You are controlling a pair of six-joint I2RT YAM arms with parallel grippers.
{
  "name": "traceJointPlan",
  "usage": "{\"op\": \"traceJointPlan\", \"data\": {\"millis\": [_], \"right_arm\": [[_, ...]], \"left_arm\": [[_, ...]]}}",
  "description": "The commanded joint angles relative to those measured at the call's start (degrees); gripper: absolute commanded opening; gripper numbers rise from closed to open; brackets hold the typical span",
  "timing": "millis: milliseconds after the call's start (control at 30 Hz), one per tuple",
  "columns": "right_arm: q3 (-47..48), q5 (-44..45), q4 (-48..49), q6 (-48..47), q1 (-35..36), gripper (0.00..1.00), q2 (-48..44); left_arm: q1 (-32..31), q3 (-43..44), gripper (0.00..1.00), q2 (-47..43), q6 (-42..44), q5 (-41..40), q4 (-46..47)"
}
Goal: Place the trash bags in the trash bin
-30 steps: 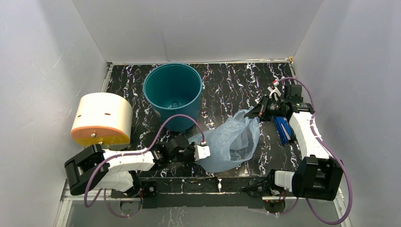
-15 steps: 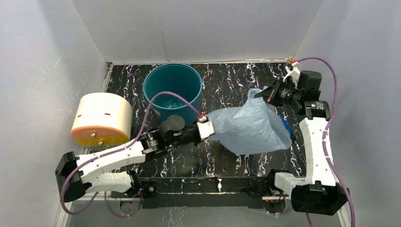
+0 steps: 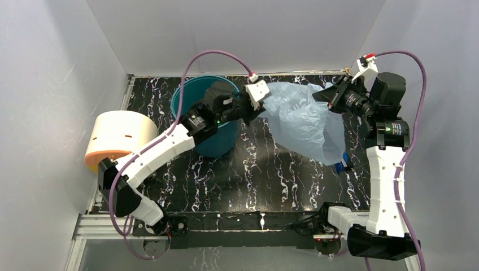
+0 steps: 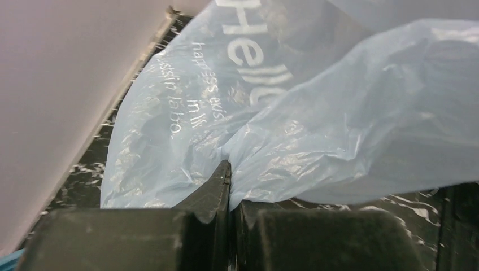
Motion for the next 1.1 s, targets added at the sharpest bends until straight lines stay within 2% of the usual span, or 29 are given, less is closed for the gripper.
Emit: {"op": "traceJointPlan", "data": {"millis": [0,167,300,467,567,633,733,800,900,1067], "right_arm": [[3.07,-11.06,6.88,2.16,-0.18,0.00,0.95],[5.08,-20.11,12.67,6.66,-0.18,0.00,2.42],[4.13,-24.17,16.82,8.23,-0.18,0.00,3.39],[1.24,-29.18,24.67,16.19,-0.14,0.00,6.97],[2.85,-32.12,26.96,17.94,1.24,0.00,10.53],[6.92,-31.48,25.38,15.78,5.49,0.00,13.65],[17.58,-26.81,15.90,9.01,13.18,0.00,20.50],[22.88,-23.92,13.22,7.94,16.42,0.00,24.01],[24.16,-22.30,15.09,8.80,18.21,0.00,26.76],[24.64,-23.63,17.27,11.11,19.77,0.00,31.52]], "left_arm": [[2.55,5.07,0.00,-2.17,3.12,0.80,0.83],[3.48,7.95,0.00,-3.04,7.33,-3.41,4.43],[4.15,8.74,0.00,-4.57,10.82,-6.66,7.37],[4.25,6.02,0.00,-9.00,16.51,-14.48,11.44],[4.25,5.64,0.00,-11.05,19.51,-20.88,9.01],[4.32,6.59,0.00,-11.30,21.23,-22.68,6.41],[4.30,8.28,0.00,-11.86,23.48,-24.56,4.62],[4.32,10.25,0.00,-12.37,23.84,-25.83,3.63],[4.32,12.64,0.00,-13.65,25.10,-24.93,1.23],[4.30,10.82,0.00,-17.15,25.69,-25.54,0.36]]}}
